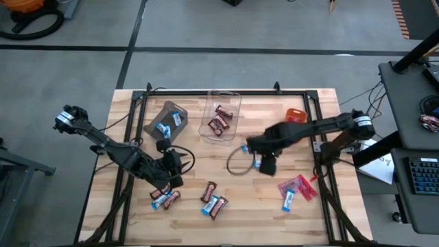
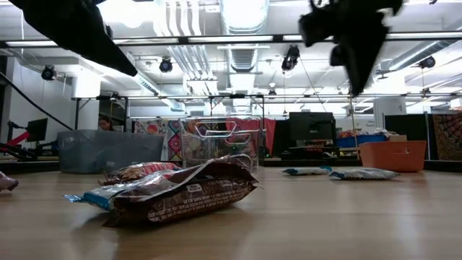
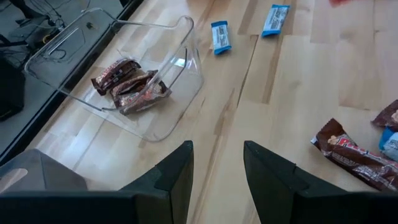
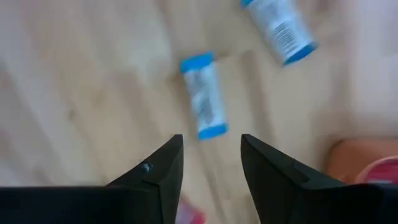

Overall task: Sort candy
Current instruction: Put the red candy into the orange bin

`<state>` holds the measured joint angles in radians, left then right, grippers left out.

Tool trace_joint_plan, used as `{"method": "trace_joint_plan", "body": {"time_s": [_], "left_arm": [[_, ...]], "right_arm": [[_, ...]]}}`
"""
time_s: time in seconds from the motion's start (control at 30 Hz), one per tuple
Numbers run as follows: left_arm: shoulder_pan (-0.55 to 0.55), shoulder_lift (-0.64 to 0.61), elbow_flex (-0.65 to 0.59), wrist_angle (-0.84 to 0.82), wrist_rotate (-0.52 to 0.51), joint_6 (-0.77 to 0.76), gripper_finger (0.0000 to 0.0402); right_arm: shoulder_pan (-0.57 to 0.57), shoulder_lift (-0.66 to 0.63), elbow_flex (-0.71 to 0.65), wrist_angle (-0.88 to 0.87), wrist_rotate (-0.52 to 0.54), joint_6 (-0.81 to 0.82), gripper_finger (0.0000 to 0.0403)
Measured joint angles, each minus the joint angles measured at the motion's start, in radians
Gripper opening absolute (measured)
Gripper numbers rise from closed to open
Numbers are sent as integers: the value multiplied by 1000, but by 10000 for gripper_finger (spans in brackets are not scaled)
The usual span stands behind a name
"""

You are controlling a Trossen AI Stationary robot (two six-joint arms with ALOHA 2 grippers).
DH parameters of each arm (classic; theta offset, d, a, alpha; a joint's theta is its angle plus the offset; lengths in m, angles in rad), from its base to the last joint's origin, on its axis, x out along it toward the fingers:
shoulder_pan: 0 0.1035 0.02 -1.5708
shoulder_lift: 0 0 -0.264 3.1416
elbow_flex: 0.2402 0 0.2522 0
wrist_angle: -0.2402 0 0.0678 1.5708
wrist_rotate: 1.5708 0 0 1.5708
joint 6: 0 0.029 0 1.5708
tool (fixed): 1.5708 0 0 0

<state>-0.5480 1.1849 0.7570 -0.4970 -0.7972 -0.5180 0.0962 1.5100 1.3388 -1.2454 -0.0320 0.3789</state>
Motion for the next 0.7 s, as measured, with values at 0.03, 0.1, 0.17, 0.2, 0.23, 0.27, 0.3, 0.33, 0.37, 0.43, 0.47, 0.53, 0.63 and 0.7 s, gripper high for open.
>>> {"method": "trace_joint_plan", "body": {"time_s": [0.03,0.1,0.17,0.2,0.23,0.27,0.3,0.33,0.37,0.43,0.47,0.53,0.63,0.7], "left_arm": [[0,1,0,0,-1,0,125],[0,1,0,0,-5,0,125],[0,1,0,0,-5,0,125],[0,1,0,0,-5,1,125],[0,1,0,0,-5,2,125],[0,1,0,0,-5,4,125],[0,1,0,0,-6,6,125],[0,1,0,0,-6,9,125],[0,1,0,0,-6,10,125],[0,1,0,0,-7,10,125],[0,1,0,0,-7,10,125],[0,1,0,1,-7,10,125],[0,1,0,4,-8,10,125],[0,1,0,4,-8,10,125]], "right_arm": [[23,-1,-12,-4,-15,-3,152],[81,-5,-47,-9,-33,-30,153],[144,-6,-80,-8,-39,-32,153],[173,-5,-97,-6,-39,-25,153],[202,-4,-112,-6,-41,-6,153],[229,-3,-128,-6,-41,16,153],[255,-3,-144,-5,-41,39,153],[280,-3,-159,-4,-40,66,153],[305,-3,-174,-4,-40,92,153],[356,-3,-204,-6,-41,138,153],[381,-4,-219,-5,-43,158,153],[427,-4,-253,-3,-48,192,153],[490,-5,-309,1,-48,230,153],[524,-5,-344,9,-52,249,153]]}}
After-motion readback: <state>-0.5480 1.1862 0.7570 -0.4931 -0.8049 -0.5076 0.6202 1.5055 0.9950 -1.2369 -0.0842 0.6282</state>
